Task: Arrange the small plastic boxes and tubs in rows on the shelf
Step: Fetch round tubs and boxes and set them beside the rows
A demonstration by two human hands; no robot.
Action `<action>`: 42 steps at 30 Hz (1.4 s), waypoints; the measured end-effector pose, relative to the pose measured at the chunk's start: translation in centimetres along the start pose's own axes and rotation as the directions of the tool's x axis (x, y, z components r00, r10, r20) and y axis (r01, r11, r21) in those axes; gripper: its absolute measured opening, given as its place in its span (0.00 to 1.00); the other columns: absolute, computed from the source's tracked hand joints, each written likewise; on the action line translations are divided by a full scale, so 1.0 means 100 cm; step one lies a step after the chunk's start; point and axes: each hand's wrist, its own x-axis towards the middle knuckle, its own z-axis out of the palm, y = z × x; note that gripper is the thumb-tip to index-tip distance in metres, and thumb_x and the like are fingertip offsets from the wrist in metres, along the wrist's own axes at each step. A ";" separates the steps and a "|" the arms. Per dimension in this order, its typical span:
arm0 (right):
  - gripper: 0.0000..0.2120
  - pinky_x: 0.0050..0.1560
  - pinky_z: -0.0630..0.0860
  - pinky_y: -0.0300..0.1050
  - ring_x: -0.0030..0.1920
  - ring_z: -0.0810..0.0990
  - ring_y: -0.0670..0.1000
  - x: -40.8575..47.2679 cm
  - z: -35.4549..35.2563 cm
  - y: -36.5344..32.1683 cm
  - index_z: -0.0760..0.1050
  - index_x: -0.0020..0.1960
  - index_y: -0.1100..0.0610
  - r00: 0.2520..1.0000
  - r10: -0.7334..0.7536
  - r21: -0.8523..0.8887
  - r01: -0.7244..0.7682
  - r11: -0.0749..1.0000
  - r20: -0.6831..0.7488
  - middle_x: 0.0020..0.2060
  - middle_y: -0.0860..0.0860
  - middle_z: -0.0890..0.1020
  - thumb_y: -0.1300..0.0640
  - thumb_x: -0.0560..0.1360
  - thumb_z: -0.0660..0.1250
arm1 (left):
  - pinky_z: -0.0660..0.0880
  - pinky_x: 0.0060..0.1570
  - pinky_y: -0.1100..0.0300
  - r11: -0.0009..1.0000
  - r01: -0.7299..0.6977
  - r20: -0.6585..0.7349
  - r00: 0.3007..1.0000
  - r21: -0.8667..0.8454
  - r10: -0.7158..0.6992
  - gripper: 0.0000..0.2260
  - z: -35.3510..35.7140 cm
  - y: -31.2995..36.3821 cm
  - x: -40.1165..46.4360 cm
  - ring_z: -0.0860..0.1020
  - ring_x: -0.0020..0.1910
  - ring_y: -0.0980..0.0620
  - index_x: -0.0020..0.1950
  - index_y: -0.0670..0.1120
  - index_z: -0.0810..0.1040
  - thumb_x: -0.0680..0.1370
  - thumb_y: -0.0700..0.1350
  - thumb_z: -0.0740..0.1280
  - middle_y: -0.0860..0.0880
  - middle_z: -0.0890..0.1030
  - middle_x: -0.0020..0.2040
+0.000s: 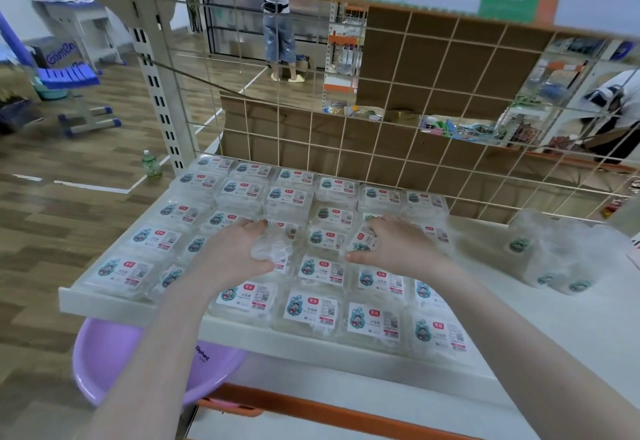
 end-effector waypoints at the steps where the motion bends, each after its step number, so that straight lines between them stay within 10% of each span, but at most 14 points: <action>1: 0.39 0.58 0.70 0.49 0.61 0.71 0.54 -0.001 -0.003 0.004 0.64 0.69 0.54 0.999 -0.032 0.065 0.030 0.997 0.030 0.65 0.53 0.71 0.31 0.68 0.63 | 0.66 0.61 0.57 1.000 0.001 -0.002 1.000 -0.005 -0.001 0.34 0.000 0.000 0.000 0.66 0.70 0.49 0.75 0.49 0.62 0.72 0.52 0.71 0.48 0.66 0.72; 7: 0.41 0.71 0.45 0.40 0.74 0.44 0.41 0.000 -0.022 0.023 0.50 0.76 0.46 0.902 -0.332 0.162 0.297 0.941 0.276 0.75 0.40 0.49 0.46 0.71 0.71 | 0.65 0.61 0.58 1.000 -0.004 -0.004 1.000 -0.005 0.004 0.34 0.001 -0.001 0.001 0.65 0.70 0.49 0.75 0.49 0.62 0.72 0.52 0.70 0.49 0.65 0.73; 16: 0.38 0.69 0.60 0.43 0.72 0.59 0.45 0.017 -0.022 0.018 0.60 0.74 0.47 0.912 -0.354 0.044 0.353 0.935 0.209 0.73 0.44 0.60 0.62 0.68 0.70 | 0.65 0.61 0.58 1.000 0.001 0.008 1.000 -0.009 -0.001 0.34 0.001 -0.001 0.000 0.64 0.71 0.50 0.75 0.50 0.61 0.72 0.53 0.70 0.49 0.65 0.73; 25: 0.35 0.51 0.68 0.41 0.59 0.70 0.46 0.028 -0.007 0.013 0.65 0.69 0.48 0.982 -0.186 0.185 0.180 0.966 0.014 0.64 0.45 0.68 0.47 0.65 0.73 | 0.65 0.61 0.59 1.000 -0.006 0.000 1.000 -0.011 0.006 0.34 0.002 -0.003 0.000 0.64 0.71 0.51 0.75 0.50 0.61 0.72 0.54 0.70 0.50 0.65 0.73; 42: 0.32 0.64 0.68 0.58 0.71 0.62 0.59 0.052 0.022 -0.029 0.68 0.69 0.51 0.965 0.122 0.251 -0.063 0.966 -0.231 0.74 0.53 0.60 0.42 0.68 0.70 | 0.66 0.63 0.57 0.999 -0.040 -0.015 0.999 -0.012 0.040 0.35 0.006 -0.009 0.000 0.64 0.71 0.50 0.76 0.51 0.60 0.72 0.55 0.69 0.49 0.64 0.73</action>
